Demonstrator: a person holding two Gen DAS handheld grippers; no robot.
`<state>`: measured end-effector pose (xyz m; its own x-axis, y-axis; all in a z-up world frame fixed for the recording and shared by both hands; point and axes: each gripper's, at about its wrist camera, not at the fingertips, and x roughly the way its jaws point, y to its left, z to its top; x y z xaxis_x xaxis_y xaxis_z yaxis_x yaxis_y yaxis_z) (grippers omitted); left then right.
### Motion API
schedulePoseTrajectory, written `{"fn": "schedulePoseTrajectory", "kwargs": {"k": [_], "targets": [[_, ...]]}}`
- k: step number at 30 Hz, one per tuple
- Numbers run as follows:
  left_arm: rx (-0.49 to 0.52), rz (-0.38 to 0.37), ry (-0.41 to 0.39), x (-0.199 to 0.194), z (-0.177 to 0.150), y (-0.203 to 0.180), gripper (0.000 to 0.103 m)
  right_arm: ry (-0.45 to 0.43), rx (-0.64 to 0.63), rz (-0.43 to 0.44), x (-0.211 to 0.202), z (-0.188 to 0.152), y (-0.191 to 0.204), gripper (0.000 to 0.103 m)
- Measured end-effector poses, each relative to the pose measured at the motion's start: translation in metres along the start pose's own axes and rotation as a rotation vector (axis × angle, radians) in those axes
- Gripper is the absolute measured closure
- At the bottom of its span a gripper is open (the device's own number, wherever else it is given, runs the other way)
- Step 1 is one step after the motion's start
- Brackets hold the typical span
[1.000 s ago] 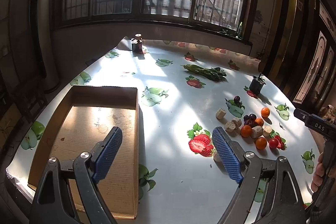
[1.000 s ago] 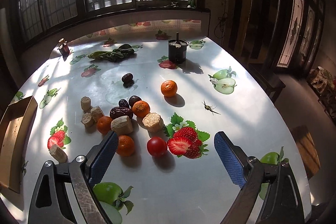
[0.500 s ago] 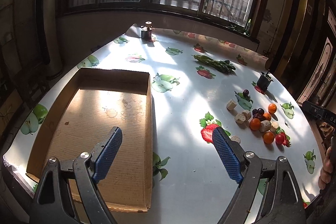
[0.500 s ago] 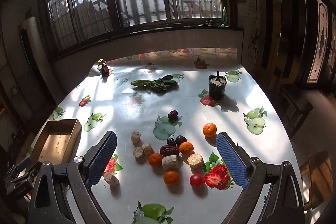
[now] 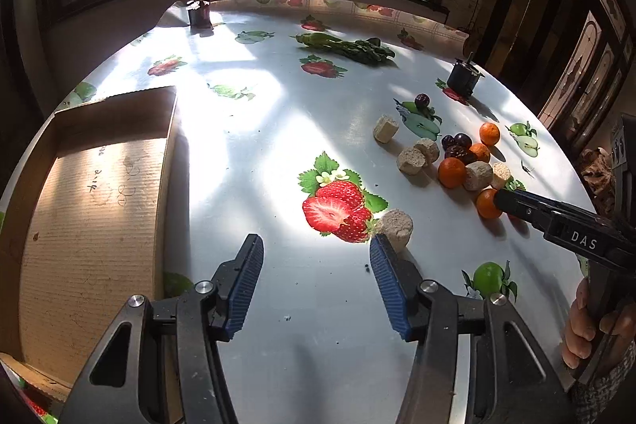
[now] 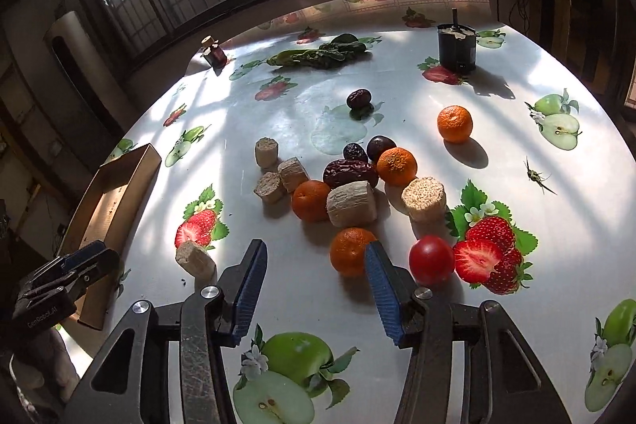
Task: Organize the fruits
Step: 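Grasp a beige round cork piece with left tool while right tool grasps a tangerine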
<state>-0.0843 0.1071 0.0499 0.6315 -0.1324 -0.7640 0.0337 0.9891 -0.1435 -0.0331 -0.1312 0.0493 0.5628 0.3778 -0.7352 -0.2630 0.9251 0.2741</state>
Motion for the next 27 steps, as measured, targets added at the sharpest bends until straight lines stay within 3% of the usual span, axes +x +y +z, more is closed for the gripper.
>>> {"fn": "schedulePoseTrajectory", "kwargs": {"k": [9,12,19,24,27], "targets": [[0.04,-0.091,0.084,0.039,0.008,-0.027,0.048,-0.013,-0.043,-0.06,0.015,0.001,0.001,0.055],[0.091,-0.038,0.065,0.046,0.011,-0.039,0.048,-0.013,-0.045,-0.081,0.016,0.001,-0.002,0.055],[0.129,-0.051,0.112,0.062,0.008,-0.05,0.048,-0.009,-0.023,-0.129,0.02,0.002,-0.011,0.055],[0.144,-0.001,0.096,0.06,0.007,-0.052,0.076,-0.014,-0.039,-0.183,0.025,0.002,-0.009,0.055],[0.133,-0.01,0.093,0.058,0.006,-0.049,0.076,-0.018,-0.057,-0.218,0.027,0.001,-0.006,0.055]]}}
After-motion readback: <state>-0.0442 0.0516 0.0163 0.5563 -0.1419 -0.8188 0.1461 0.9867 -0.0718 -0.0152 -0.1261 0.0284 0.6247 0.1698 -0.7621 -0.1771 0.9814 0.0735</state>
